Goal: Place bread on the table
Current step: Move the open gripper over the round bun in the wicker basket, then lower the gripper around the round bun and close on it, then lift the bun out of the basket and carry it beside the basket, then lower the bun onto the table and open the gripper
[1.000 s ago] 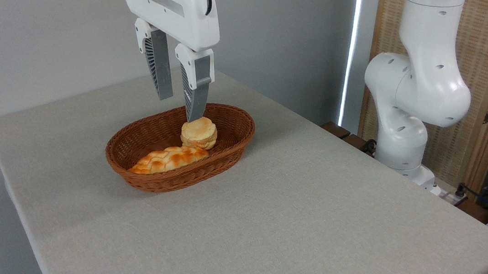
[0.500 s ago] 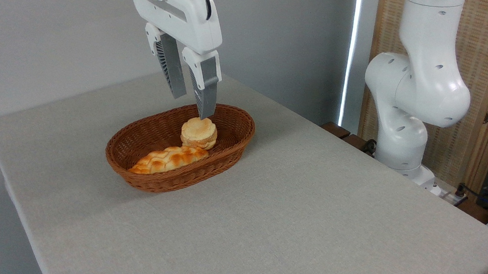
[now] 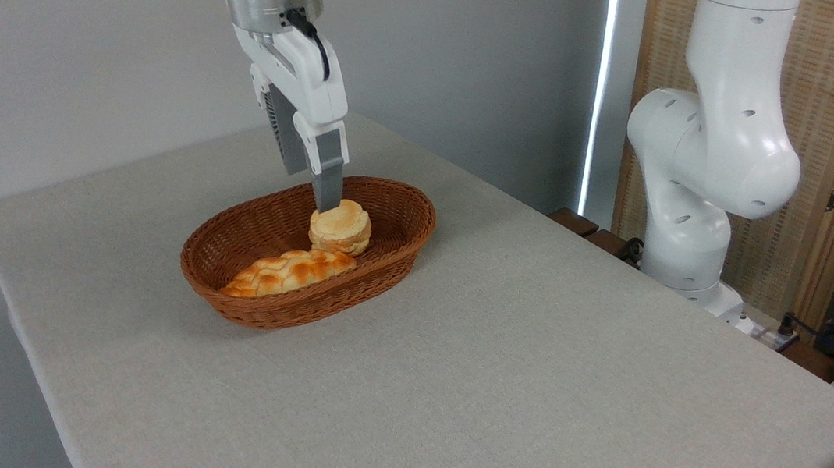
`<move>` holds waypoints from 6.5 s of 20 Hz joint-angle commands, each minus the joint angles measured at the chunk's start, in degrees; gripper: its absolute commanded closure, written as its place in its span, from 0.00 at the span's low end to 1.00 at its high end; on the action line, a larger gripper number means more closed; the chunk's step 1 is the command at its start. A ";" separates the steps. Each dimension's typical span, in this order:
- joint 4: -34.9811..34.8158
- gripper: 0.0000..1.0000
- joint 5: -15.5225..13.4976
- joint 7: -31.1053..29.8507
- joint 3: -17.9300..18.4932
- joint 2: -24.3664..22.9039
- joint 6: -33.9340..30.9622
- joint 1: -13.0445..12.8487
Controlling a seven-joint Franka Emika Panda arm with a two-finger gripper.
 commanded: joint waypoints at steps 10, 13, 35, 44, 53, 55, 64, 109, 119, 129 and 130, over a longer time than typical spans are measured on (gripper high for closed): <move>-27.46 0.00 -3.64 0.52 -0.51 -12.65 23.44 -7.96; -28.97 0.00 -4.08 0.08 -0.86 -12.56 26.36 -8.67; -28.97 0.00 1.72 0.61 -5.00 -9.40 27.59 -8.67; -28.97 0.01 1.98 0.61 -5.17 -8.08 27.59 -8.93; -28.97 0.64 1.90 0.61 -5.17 -7.64 27.59 -9.02; -28.97 0.65 1.90 0.61 -5.17 -7.64 27.59 -9.02; -28.36 0.69 -1.25 0.17 -4.56 -7.81 27.68 -8.93; -21.15 0.04 6.64 46.40 26.12 -5.18 31.90 -7.70; -21.06 0.00 6.56 49.03 27.70 -5.79 31.46 -7.61; -20.71 0.00 5.59 46.76 27.53 -6.75 29.45 -7.70; -19.58 0.00 5.24 43.62 27.18 -6.93 27.26 -7.70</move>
